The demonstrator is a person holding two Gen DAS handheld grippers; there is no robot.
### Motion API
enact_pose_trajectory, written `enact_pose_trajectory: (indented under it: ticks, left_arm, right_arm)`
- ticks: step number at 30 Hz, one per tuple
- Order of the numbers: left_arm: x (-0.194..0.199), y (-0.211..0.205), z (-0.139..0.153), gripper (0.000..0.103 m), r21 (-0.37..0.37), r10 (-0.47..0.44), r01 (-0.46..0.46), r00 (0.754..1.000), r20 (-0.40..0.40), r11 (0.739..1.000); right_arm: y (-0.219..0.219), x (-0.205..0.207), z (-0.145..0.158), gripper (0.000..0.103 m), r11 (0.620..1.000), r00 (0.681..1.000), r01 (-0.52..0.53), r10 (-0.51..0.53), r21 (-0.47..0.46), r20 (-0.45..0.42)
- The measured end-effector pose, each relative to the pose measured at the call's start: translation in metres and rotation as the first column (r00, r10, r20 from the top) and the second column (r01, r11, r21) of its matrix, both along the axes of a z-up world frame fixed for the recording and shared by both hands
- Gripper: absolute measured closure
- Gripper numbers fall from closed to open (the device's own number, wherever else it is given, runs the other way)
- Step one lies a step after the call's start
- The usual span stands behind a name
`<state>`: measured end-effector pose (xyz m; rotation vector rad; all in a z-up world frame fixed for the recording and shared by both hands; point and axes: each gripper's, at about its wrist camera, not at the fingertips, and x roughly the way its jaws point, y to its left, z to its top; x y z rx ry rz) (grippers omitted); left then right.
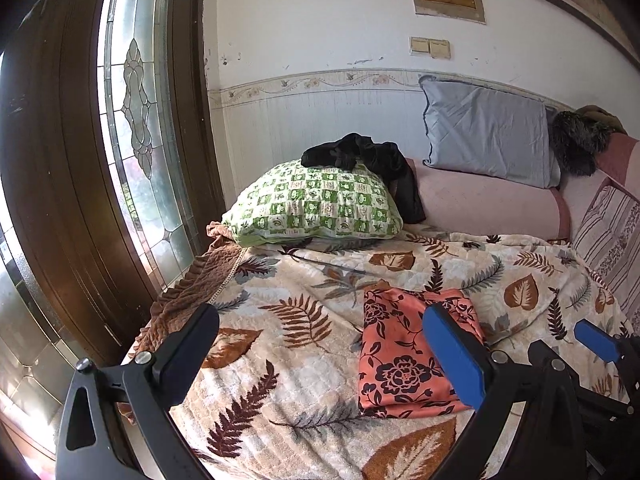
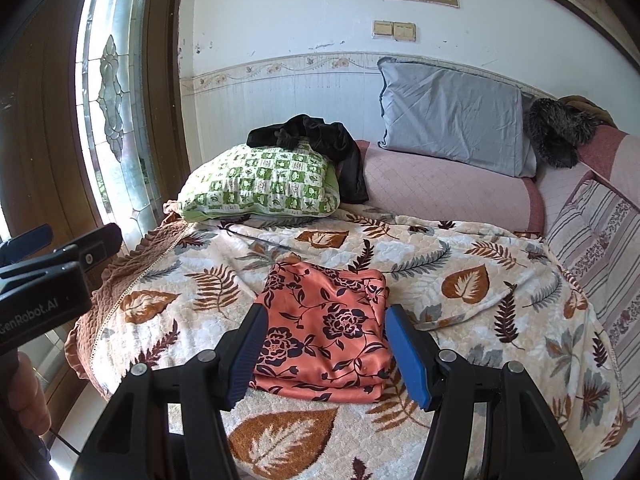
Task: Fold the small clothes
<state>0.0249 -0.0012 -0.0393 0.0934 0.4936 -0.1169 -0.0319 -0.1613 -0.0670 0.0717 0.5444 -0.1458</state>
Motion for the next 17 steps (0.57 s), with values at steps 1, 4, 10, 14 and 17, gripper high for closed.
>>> enact_pose_trajectory:
  ticks: [1,4,10,14,17]
  left_arm:
    - [0.002,0.000,0.000,0.001,-0.006,-0.007,0.007,1.000,-0.004,1.000]
    - [0.009,0.000,-0.001,0.002,-0.009,-0.017,0.017,1.000,-0.009,1.000]
    - [0.023,0.006,-0.001,0.001,-0.025,-0.013,0.013,1.000,-0.012,1.000]
    - [0.031,0.008,-0.003,0.002,-0.039,-0.017,0.017,1.000,-0.003,0.999]
    - [0.045,0.006,-0.010,0.002,-0.035,-0.022,0.021,1.000,-0.018,0.999]
  right_arm:
    - [0.000,0.001,0.000,0.038,1.000,1.000,0.004,-0.004,-0.003,-0.001]
    - [-0.001,0.008,-0.001,0.038,1.000,1.000,0.017,-0.017,0.003,-0.008]
    - [0.004,0.024,-0.004,0.038,1.000,1.000,0.023,-0.023,-0.002,-0.021]
    - [0.006,0.036,-0.003,0.038,1.000,1.000,0.017,-0.017,0.000,-0.015]
    - [0.006,0.050,-0.005,0.038,1.000,1.000,0.011,-0.011,0.004,-0.021]
